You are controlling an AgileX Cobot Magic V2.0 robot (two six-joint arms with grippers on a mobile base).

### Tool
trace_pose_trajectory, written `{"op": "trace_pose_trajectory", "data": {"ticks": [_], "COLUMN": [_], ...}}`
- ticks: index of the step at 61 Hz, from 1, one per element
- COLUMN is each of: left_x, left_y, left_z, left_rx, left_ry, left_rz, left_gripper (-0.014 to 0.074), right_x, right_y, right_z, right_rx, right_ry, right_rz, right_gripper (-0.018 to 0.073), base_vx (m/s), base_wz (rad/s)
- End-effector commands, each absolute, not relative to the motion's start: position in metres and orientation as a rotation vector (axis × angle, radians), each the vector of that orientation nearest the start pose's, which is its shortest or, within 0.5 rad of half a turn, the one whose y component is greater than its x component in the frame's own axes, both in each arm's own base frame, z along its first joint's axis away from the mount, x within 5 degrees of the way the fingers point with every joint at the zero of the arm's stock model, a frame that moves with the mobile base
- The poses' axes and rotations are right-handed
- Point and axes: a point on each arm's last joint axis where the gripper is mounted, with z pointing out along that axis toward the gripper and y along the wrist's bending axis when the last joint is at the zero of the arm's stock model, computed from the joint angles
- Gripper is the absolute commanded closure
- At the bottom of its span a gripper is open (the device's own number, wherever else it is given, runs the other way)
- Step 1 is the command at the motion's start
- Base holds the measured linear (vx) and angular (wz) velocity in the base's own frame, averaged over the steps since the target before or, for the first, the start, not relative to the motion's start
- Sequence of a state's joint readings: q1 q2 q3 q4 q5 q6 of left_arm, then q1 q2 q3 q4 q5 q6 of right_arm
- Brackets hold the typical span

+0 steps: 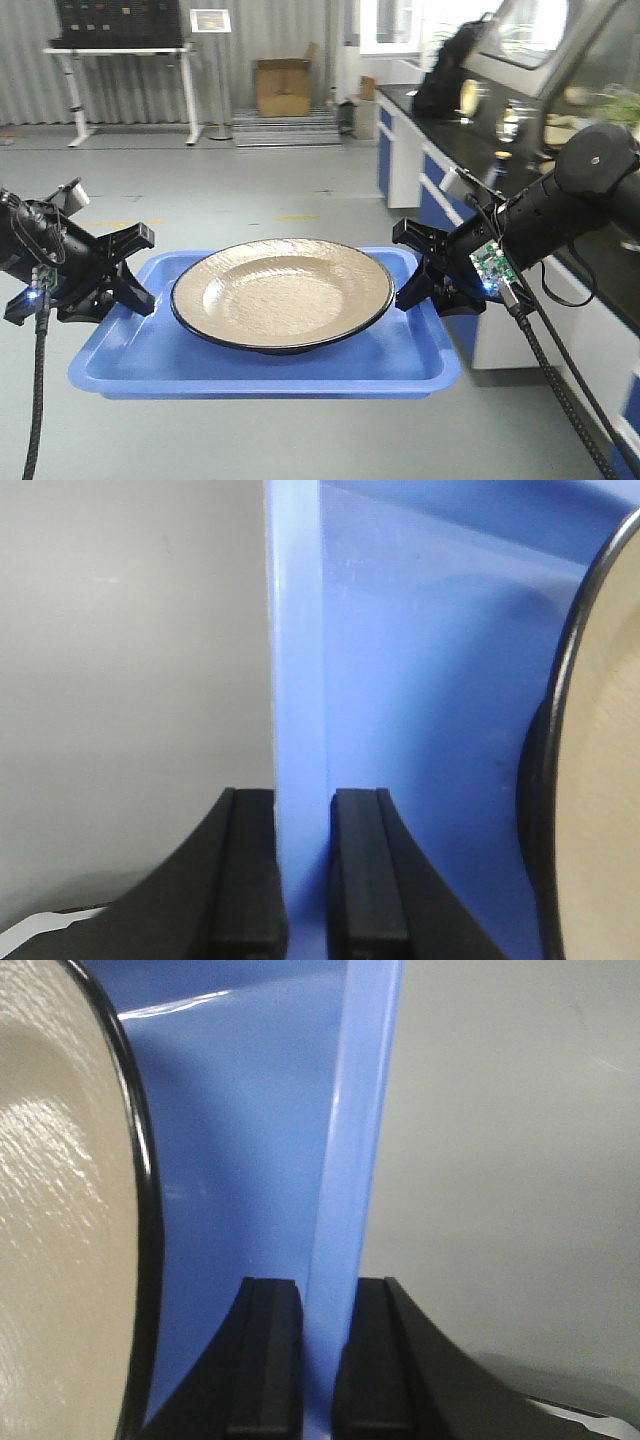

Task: Place disk in tray to left cabinet
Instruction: 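Hold the tray level with both grippers while the base turns away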

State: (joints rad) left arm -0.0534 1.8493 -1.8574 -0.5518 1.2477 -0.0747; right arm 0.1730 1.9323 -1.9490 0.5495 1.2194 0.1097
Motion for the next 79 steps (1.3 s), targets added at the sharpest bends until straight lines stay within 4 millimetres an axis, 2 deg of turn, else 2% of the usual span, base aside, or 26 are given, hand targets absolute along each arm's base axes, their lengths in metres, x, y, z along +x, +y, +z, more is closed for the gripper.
{"op": "trace_pose_trajectory", "data": {"ticks": [1,37,79], "left_x": [0.3709,0.3708,0.3708], "left_y": [-0.0997,-0.0997,-0.0997], "left_z": [0.4092,0.4092,0.4092], "left_rx": [-0.061,-0.061,-0.061], "left_ry": [2.486,2.486,2.486], "left_rz": [-1.175,-1.175,-1.175], "left_gripper": [0.0596,0.0596,0.0596], "right_x": [0.3836,0.3836,0.3807], "right_y": [0.144,0.144,0.1444], "right_z": [0.4062,0.4062,0.405], "right_rx": [-0.047,-0.047,-0.067], "right_ry": [2.447,2.447,2.477], "right_rz": [1.196,1.196,1.204], "right_gripper": [0.0551,0.0551,0.0551], "base_vx": [0.23,0.28,0.46], "base_wz": [0.5,0.33,-0.01]}}
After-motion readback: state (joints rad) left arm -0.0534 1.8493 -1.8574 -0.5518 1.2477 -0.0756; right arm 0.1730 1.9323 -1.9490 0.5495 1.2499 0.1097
